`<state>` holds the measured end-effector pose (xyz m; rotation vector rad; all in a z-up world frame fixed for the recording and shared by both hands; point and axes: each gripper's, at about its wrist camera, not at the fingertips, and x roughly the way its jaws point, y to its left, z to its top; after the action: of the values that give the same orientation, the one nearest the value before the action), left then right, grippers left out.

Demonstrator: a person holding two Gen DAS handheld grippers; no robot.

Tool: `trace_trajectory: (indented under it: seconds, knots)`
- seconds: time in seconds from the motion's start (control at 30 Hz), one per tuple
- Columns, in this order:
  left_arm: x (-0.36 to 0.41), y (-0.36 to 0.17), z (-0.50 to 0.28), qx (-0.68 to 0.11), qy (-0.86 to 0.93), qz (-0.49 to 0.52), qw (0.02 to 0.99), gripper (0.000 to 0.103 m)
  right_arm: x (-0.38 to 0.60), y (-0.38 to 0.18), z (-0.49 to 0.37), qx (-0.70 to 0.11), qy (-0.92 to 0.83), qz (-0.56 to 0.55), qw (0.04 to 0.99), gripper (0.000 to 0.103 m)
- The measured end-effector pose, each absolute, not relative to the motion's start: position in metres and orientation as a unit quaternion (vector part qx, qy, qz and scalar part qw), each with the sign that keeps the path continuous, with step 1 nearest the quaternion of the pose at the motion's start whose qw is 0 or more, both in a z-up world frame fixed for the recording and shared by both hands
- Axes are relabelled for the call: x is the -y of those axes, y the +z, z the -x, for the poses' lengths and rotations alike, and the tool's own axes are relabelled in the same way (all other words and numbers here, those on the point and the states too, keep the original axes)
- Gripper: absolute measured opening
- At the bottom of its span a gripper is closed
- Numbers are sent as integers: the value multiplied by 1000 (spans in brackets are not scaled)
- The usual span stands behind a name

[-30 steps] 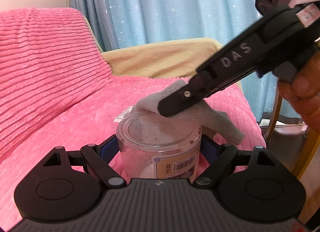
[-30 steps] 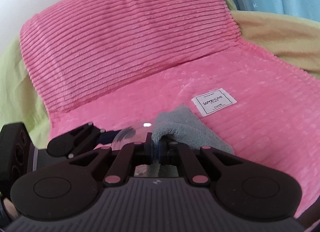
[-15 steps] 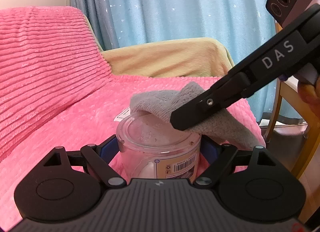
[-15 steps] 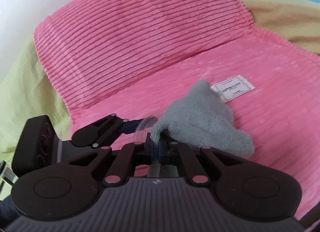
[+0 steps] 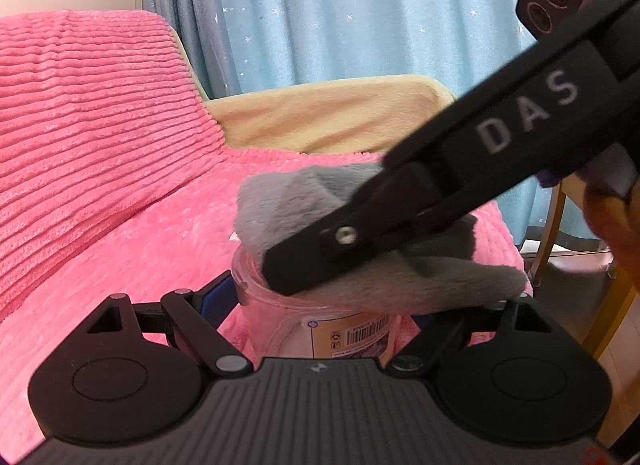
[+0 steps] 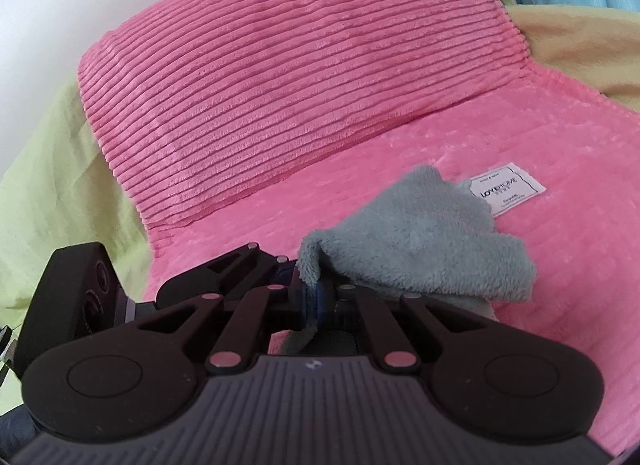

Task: Clean container
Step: 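Wipe the cloth across the jar's rim and labelled wall with the right tool, then tilt the jar with the left tool to show its white printed lid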

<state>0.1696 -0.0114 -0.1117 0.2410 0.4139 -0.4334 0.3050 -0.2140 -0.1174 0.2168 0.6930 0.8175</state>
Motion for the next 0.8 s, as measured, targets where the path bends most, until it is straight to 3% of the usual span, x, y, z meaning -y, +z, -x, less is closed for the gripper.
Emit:
trace_trajectory:
  seconds: [0.43,0.8]
  knots:
    - [18,-110,-168,-209,-208,-146,944,86,240,-119,-310,-304,320,-127,888,3]
    - [27,-100,-178,-229,-185,-142,945,94,277,-124,-317,-303,251,-183,901,3]
